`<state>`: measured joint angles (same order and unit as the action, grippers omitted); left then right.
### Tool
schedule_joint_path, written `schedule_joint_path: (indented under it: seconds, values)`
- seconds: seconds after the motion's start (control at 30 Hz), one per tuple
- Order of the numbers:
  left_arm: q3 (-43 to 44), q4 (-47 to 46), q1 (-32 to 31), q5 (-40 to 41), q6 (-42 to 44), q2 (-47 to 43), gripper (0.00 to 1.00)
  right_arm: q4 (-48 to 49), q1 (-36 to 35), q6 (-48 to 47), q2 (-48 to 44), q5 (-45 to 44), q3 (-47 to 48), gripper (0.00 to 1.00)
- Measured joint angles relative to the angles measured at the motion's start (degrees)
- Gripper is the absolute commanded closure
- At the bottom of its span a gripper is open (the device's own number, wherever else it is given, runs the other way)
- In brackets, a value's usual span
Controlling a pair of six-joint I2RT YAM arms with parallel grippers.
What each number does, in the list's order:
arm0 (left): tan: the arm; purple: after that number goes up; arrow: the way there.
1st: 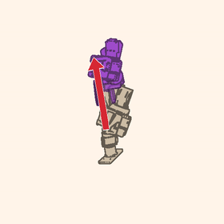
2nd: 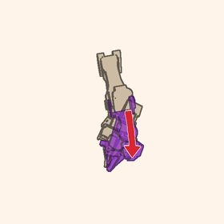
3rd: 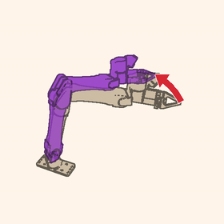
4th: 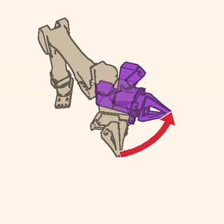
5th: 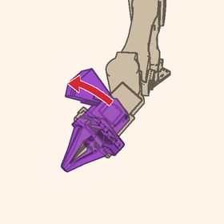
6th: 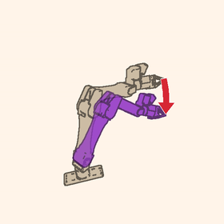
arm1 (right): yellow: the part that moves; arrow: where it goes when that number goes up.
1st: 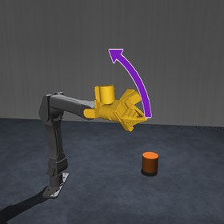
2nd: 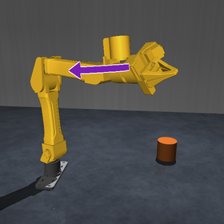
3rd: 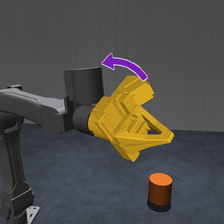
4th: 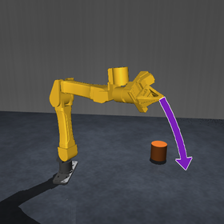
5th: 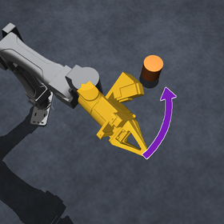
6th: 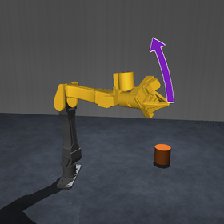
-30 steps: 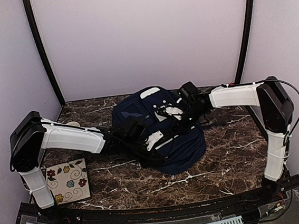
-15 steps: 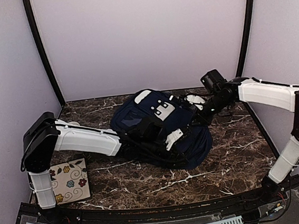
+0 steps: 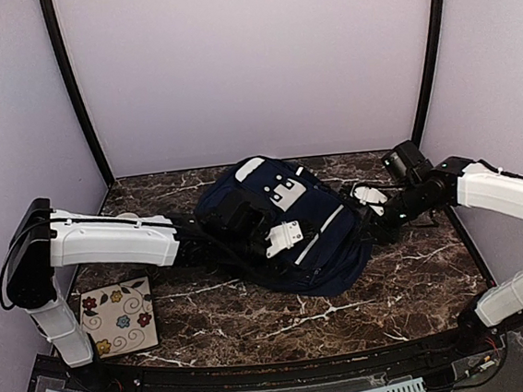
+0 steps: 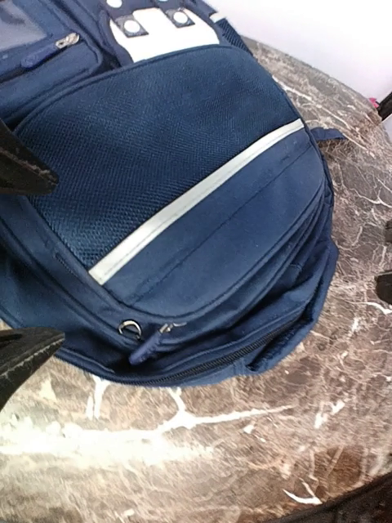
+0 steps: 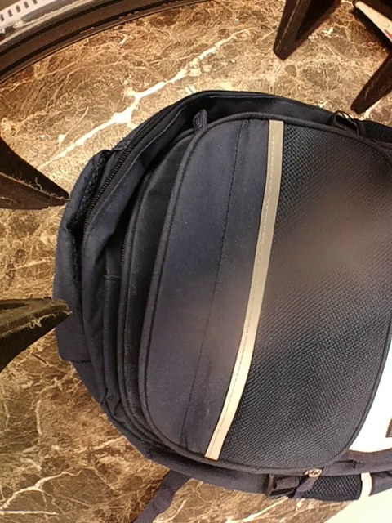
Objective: Pack the student bag
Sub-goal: Hold the upper front pocket of the student bag.
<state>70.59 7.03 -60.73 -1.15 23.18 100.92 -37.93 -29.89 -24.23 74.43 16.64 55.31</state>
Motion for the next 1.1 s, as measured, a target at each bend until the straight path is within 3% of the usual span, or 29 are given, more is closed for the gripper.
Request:
schedule_joint_path:
  seconds: [0.43,0.6,1.0,1.1]
  values:
    - [5.7,1.0,-2.6,3.6,18.1,9.2,0.48,3.7,1.9,1.9,-8.3,2.8,-6.3,0.59]
    - [5.7,0.8,-2.6,5.4,20.9,11.2,0.58,4.7,2.7,2.1,-8.3,3.3,-7.0,0.59]
    - [5.2,-6.2,-3.0,9.5,23.8,11.3,0.99,3.7,2.9,1.9,-6.5,4.5,-5.5,0.62]
    - [5.2,-9.5,-3.0,9.3,21.2,11.5,1.00,2.9,2.9,1.9,-4.3,4.9,-3.2,0.64]
